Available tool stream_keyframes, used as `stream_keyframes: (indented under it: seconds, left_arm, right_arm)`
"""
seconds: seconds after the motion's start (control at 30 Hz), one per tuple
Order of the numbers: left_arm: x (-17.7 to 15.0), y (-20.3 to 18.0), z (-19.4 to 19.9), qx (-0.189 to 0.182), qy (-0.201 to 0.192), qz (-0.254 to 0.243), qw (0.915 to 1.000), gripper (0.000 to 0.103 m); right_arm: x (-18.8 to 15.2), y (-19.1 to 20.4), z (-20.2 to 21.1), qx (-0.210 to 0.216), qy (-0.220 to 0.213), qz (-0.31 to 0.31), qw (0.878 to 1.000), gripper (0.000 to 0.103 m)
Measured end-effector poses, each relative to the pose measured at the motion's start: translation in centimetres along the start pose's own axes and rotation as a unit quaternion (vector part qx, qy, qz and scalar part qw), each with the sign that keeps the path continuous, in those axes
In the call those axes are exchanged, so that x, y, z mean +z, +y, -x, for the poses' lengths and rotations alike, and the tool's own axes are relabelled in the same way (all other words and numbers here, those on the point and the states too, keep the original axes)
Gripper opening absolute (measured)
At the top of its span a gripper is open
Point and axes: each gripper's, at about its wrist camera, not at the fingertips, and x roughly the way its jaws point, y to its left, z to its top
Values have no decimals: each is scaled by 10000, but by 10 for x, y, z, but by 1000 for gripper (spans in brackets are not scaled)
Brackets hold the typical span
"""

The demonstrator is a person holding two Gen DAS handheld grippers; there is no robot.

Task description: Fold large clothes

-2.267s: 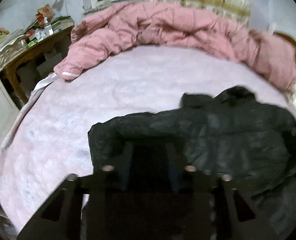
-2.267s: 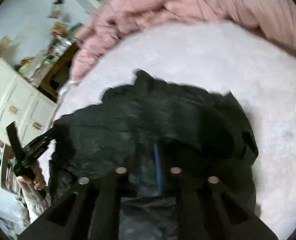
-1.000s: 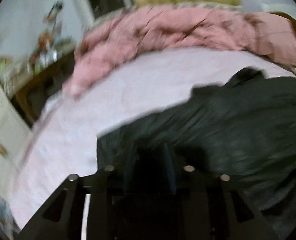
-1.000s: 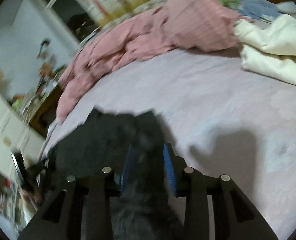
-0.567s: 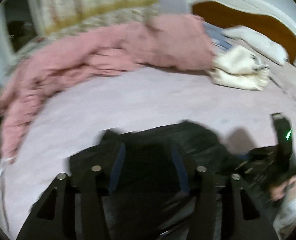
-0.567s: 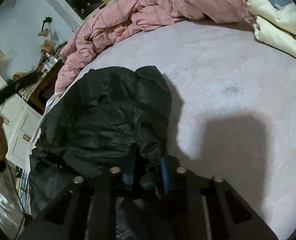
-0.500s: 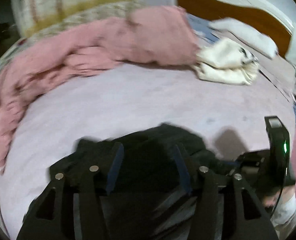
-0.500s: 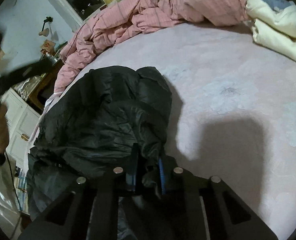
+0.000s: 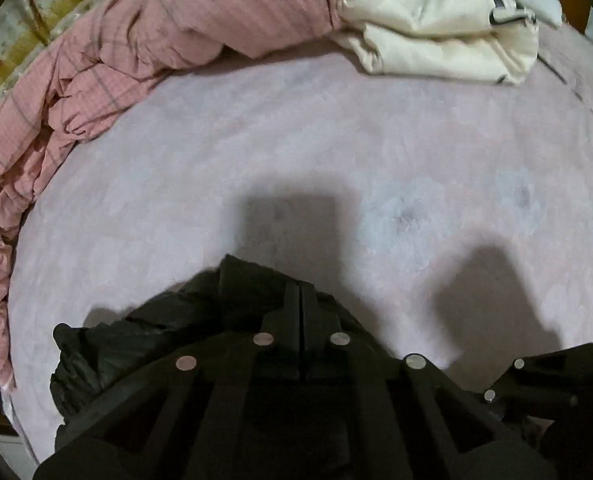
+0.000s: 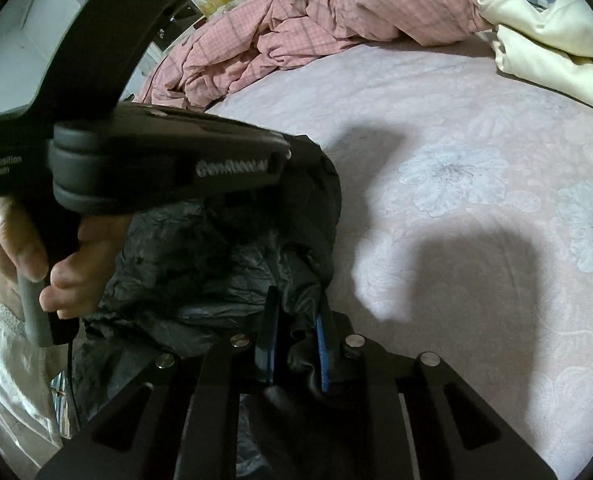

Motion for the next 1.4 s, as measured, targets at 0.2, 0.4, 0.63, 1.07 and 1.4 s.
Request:
stream_keyframes:
  seconds: [0.2,0.4,0.63,1.07,1.4]
  left_arm:
    - [4,27,23,32,-491,699,9963,0]
    - [10,48,13,-311,-602,1097,9917,0]
    - [9,57,6,-26,-976,1118,9889,2]
    - [-136,104,142,1072,-2488,1734,9469,51]
    - [-270,165,132,1661,-1423,2680,9382,52]
  right_arm:
    - [-1,7,7,-4,-140,165,9998,15]
    - [-4,13,5,-152,-79,364,9992,15]
    - [1,3,25,-227,-749,-70,9969,20]
    - [-6,43,36,-72,-890,857,9923,29]
    - [-10,39,4,-867,-172,934,9917,27]
